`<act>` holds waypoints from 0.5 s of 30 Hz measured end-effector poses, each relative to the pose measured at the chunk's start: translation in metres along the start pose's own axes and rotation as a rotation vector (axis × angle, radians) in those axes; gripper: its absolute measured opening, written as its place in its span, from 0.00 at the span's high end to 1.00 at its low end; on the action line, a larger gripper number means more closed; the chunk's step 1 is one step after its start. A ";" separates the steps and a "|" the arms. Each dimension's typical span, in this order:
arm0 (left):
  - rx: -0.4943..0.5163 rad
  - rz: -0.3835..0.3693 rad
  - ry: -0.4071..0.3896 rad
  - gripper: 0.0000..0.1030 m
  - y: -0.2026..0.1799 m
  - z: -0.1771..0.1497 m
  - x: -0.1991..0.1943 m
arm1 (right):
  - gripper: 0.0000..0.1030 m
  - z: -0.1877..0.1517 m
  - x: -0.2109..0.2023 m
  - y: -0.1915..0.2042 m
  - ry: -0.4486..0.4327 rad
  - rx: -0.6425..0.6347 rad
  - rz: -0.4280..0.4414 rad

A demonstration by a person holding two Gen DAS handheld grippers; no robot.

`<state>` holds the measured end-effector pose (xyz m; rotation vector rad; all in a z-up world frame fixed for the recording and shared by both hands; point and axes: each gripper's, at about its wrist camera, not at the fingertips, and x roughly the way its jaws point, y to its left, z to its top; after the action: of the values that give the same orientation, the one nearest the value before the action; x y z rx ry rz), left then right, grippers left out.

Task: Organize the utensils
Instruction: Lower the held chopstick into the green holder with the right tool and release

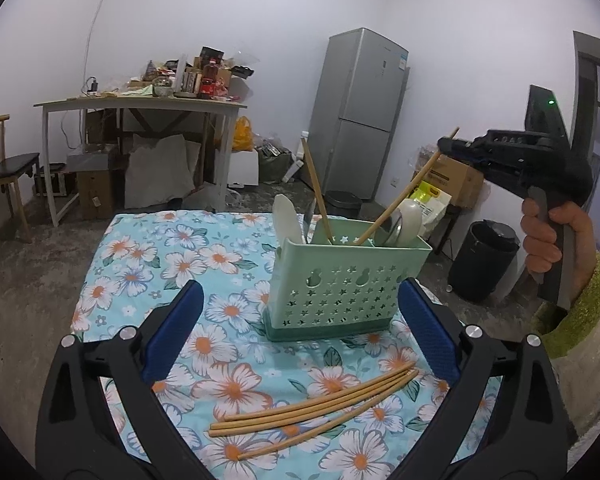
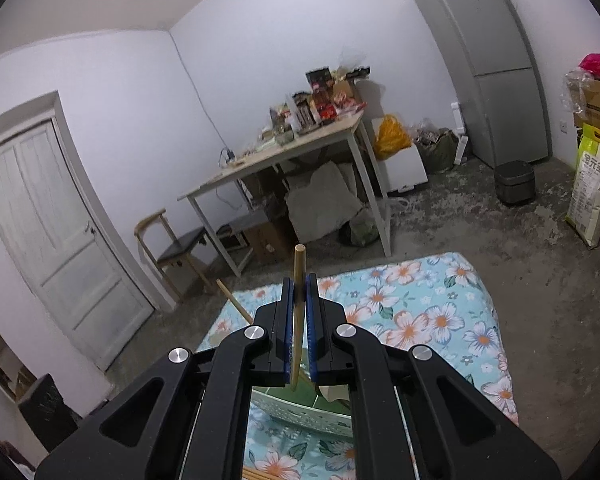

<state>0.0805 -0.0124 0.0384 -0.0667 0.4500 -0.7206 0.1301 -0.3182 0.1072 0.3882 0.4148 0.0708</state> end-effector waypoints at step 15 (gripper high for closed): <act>0.011 -0.023 0.056 0.08 0.000 -0.010 0.007 | 0.58 -0.005 0.006 -0.005 0.045 0.001 -0.050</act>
<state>0.0809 -0.0162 0.0271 -0.0412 0.4992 -0.7489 0.1338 -0.3199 0.0983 0.3773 0.4687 0.0312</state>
